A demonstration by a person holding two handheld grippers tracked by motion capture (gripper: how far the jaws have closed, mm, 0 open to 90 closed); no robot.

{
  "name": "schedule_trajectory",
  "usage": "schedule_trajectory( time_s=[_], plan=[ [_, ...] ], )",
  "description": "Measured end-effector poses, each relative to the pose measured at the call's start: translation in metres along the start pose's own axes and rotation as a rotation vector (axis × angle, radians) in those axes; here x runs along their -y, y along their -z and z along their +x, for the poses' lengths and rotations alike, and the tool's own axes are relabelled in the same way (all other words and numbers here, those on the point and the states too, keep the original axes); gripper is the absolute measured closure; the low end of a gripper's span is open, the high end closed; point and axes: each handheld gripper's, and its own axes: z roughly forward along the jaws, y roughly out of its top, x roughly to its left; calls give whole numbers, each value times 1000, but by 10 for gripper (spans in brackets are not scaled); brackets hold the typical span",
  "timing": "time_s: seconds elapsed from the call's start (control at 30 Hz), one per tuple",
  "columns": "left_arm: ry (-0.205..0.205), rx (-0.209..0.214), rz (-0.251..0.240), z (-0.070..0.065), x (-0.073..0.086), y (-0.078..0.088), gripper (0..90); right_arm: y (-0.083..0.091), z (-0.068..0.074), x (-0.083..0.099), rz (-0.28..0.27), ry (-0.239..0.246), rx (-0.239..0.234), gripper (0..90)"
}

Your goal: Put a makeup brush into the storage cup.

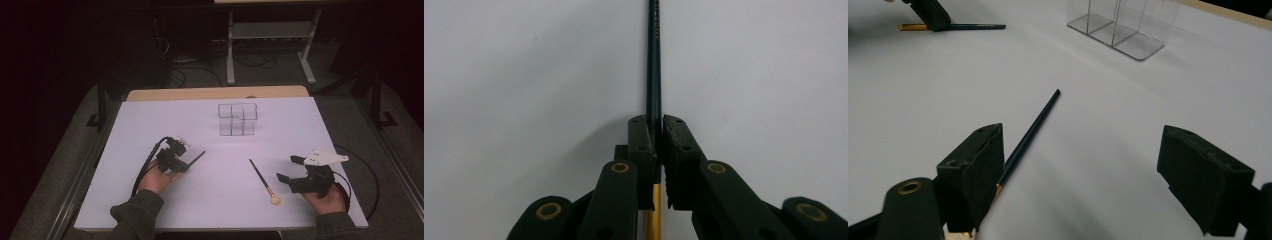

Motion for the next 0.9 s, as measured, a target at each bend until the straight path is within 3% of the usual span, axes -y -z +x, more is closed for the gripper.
schedule_trajectory(
  time_s=[0.23, 0.37, 0.4, 0.47, 0.53, 0.77, 0.9],
  plan=[
    [-10, 27, -36, 0, 0, 7, 830, 1, 1, -1, 1, 1, 0, 192],
    [-27, 56, -30, 1, 3, 12, 831, 2, 1, -3, 1, 11, 9, 191],
    [-19, 65, -51, 0, 4, 13, 830, 2, 1, -3, 0, 15, 9, 191],
    [-44, 67, -45, 3, 6, 18, 831, 2, 2, -6, 0, 18, 8, 190],
    [-18, 77, -74, 2, 8, 21, 830, 2, 4, -9, 11, 15, -5, 194],
    [-39, 97, -104, 2, 12, 34, 831, -3, 15, -24, 53, 57, -39, 184],
    [-60, 106, -129, 3, 14, 44, 830, -2, 21, -36, 46, 78, -62, 183]
  ],
)
